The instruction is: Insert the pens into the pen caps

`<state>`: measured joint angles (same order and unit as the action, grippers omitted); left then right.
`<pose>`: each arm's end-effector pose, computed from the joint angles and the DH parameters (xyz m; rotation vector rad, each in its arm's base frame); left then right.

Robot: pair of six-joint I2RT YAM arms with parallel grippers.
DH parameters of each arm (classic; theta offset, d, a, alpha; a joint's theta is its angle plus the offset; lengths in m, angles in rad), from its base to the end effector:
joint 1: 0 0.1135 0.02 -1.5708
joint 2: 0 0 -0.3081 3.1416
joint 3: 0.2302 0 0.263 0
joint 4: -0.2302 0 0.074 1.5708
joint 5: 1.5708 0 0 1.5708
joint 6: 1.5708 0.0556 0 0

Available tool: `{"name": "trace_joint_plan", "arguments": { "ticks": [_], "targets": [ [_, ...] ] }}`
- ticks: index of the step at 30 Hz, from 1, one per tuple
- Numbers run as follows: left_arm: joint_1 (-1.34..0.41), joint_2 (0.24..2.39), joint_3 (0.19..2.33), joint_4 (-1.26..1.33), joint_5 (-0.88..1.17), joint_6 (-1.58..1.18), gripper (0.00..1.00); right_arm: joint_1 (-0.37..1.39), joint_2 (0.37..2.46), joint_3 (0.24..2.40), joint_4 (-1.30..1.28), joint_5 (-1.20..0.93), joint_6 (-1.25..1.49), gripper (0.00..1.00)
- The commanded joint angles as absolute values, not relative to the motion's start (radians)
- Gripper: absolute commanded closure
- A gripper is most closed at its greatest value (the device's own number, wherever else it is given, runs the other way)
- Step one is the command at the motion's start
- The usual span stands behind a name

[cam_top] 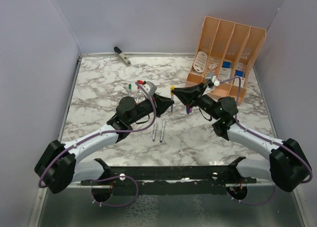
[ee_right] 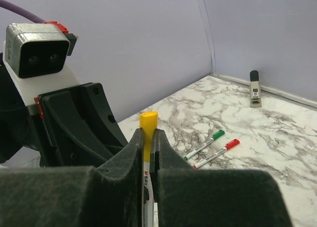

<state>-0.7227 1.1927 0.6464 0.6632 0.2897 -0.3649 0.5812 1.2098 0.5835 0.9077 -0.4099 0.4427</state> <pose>0.2015 -0.1989 0.3329 0.5210 1.4659 -1.0847 0.2168 0.1689 0.3350 -0.4663 1.3226 1.1256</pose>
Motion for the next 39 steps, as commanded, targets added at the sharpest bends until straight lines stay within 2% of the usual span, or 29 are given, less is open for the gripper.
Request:
{"name": "trace_joint_plan", "arguments": {
  "ticks": [1, 12, 20, 24, 30, 39],
  "targets": [
    [-0.719, 1.117, 0.695, 0.915, 0.195, -0.334, 1.00, 0.611, 1.245, 0.542, 0.651, -0.419, 0.392, 0.99],
    [-0.719, 1.140, 0.685, 0.819, 0.182, -0.355, 1.00, 0.620, 1.229, 0.584, 0.660, -0.391, 0.395, 0.98],
    [-0.709, 1.200, 0.727, 0.520, 0.083, -0.339, 1.00, 0.621, 1.184, 0.711, 0.621, -0.263, 0.373, 0.79],
    [-0.690, 1.250, 0.746, 0.413, 0.057, -0.333, 1.00, 0.620, 1.130, 0.735, 0.615, -0.199, 0.354, 0.74],
    [-0.598, 1.341, 0.819, 0.272, 0.029, -0.333, 1.00, 0.620, 1.035, 0.745, 0.553, -0.122, 0.318, 0.73],
    [-0.470, 1.567, 1.067, 0.009, -0.025, -0.274, 1.00, 0.620, 1.014, 0.737, 0.399, -0.040, 0.308, 0.74]
  ]
}}
